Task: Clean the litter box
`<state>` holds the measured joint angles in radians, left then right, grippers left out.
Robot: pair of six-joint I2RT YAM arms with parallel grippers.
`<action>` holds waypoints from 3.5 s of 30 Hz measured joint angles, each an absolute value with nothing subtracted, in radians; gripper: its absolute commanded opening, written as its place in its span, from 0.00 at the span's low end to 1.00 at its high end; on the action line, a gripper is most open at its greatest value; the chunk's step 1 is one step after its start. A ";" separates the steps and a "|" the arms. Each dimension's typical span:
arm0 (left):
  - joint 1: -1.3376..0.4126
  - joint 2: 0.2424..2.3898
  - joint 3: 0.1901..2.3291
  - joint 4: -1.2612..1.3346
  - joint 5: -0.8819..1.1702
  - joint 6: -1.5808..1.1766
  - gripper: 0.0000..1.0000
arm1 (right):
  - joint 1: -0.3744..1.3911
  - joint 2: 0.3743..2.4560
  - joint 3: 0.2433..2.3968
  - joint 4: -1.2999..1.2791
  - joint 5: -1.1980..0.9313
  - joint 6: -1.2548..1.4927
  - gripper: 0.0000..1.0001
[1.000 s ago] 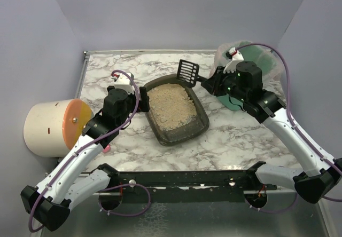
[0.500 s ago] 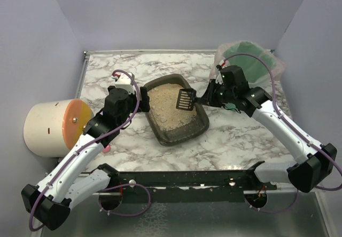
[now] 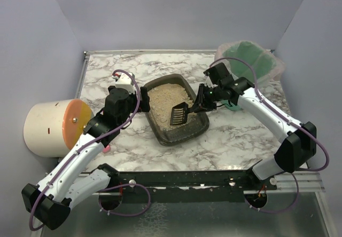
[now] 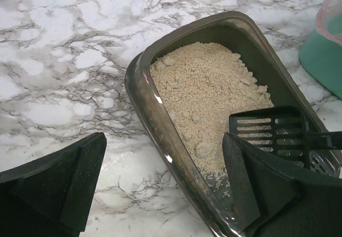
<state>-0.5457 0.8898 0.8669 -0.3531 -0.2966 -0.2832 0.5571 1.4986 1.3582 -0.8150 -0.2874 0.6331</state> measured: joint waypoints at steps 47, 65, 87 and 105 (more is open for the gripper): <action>-0.546 0.903 0.867 -0.353 -0.296 -0.283 0.99 | 0.675 1.530 0.782 0.117 -0.083 1.431 0.01; -0.546 0.903 0.867 -0.353 -0.294 -0.283 0.99 | 0.688 1.723 0.759 0.498 -0.093 1.434 0.01; -0.546 0.912 0.867 -0.353 -0.278 -0.283 0.99 | 0.693 1.720 0.553 0.897 -0.094 1.421 0.01; -0.546 0.912 0.867 -0.353 -0.278 -0.283 0.99 | 0.694 1.476 0.333 0.918 0.042 1.393 0.01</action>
<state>-0.5457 0.9119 0.8669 -0.3531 -0.2779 -0.2832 0.6937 1.4757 0.3328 0.9176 0.0422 1.3933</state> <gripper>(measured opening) 0.989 0.196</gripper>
